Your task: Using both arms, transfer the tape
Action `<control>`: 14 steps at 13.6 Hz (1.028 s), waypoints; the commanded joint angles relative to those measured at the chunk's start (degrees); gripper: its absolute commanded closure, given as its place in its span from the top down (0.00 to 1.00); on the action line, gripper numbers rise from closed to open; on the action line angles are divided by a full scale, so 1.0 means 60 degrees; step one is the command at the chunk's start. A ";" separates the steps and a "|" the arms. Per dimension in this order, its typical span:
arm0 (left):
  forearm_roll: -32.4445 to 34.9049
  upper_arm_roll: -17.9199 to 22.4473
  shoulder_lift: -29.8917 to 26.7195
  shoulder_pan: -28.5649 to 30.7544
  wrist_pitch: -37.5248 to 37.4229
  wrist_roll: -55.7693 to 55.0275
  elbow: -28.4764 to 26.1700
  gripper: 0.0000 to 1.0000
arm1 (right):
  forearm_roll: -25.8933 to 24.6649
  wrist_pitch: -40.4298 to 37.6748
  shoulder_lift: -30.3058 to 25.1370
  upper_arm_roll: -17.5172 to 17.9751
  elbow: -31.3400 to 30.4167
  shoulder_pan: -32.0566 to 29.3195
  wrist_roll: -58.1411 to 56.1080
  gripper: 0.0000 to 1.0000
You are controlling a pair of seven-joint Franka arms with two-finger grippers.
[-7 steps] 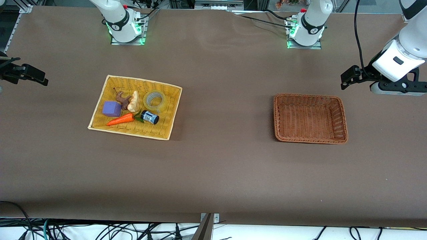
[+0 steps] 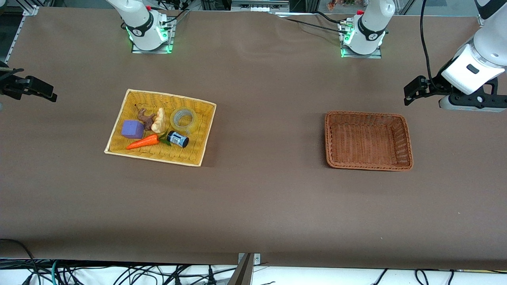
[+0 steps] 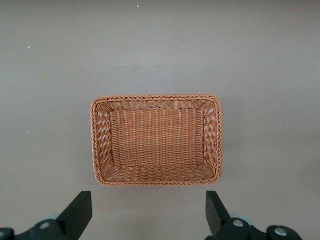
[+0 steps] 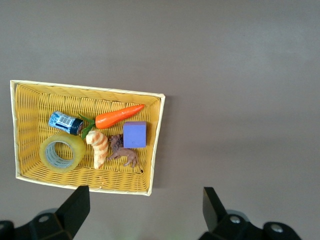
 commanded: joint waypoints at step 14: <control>0.0238 -0.0026 -0.0035 -0.0059 -0.0234 -0.0079 0.0177 1.00 | -0.0018 0.0621 0.1116 0.0174 0.0072 0.0185 0.0251 1.00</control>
